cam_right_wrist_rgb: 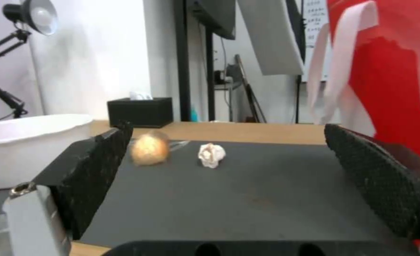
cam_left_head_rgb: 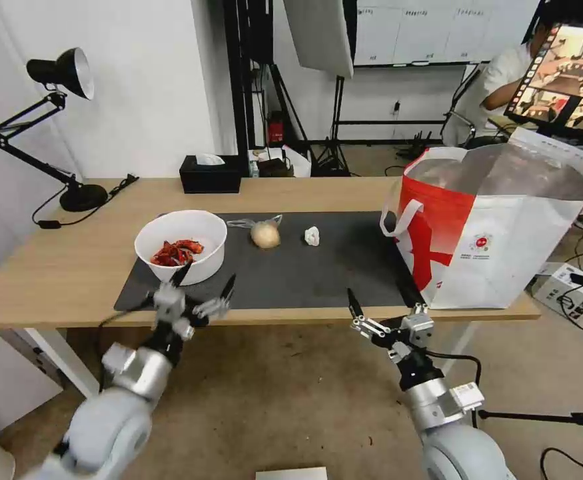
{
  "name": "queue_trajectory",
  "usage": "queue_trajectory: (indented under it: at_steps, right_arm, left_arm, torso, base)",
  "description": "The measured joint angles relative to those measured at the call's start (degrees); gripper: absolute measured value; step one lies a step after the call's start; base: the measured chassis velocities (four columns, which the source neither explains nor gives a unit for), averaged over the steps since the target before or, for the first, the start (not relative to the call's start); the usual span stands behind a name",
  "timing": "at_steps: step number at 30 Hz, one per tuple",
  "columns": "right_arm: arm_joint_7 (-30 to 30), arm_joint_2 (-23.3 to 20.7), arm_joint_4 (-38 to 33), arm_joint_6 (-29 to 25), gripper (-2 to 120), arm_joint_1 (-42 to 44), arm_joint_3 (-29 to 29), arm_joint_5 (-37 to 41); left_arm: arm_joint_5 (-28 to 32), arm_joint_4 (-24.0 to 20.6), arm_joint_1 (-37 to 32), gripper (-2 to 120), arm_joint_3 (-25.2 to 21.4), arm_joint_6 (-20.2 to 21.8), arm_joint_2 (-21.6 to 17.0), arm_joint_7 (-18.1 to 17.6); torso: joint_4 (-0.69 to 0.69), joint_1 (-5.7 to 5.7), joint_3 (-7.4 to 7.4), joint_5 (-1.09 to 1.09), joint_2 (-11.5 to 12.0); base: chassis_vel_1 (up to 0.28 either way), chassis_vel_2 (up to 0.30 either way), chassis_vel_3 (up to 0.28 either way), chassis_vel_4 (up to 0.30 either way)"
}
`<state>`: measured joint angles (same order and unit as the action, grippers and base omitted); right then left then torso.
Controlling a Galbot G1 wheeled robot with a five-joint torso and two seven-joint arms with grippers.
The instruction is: Pick up the trash from the table and place it into the takeout bag.
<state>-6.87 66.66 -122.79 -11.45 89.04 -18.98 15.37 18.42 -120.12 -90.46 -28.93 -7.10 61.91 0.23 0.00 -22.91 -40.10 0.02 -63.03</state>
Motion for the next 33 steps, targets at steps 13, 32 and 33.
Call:
queue_trajectory:
  at_steps: [13,32,33]
  right_arm:
    - [1.9,-0.2,5.4,-1.6,100,4.5,-1.0,-0.4]
    - [2.0,-0.7,5.5,-1.7,100,4.1,-0.7,-0.3]
    - [2.0,-0.8,5.6,-1.7,100,3.9,-0.6,-0.2]
  left_arm:
    - [-5.2,3.8,-6.2,100,-3.3,-3.8,6.5,0.0]
    - [-4.6,3.4,-6.7,100,-3.2,-3.9,6.7,-0.1]
    - [-4.5,3.4,-6.6,100,-3.3,-3.9,6.7,-0.1]
  torso:
    - [-0.01,0.0,0.0,-0.01,0.0]
    - [0.01,-0.01,-0.01,-0.02,0.0]
    - [0.01,-0.01,-0.01,-0.02,0.0]
  base:
    - [0.0,0.0,0.0,0.0]
    - [0.0,0.0,0.0,0.0]
    - [0.0,0.0,0.0,0.0]
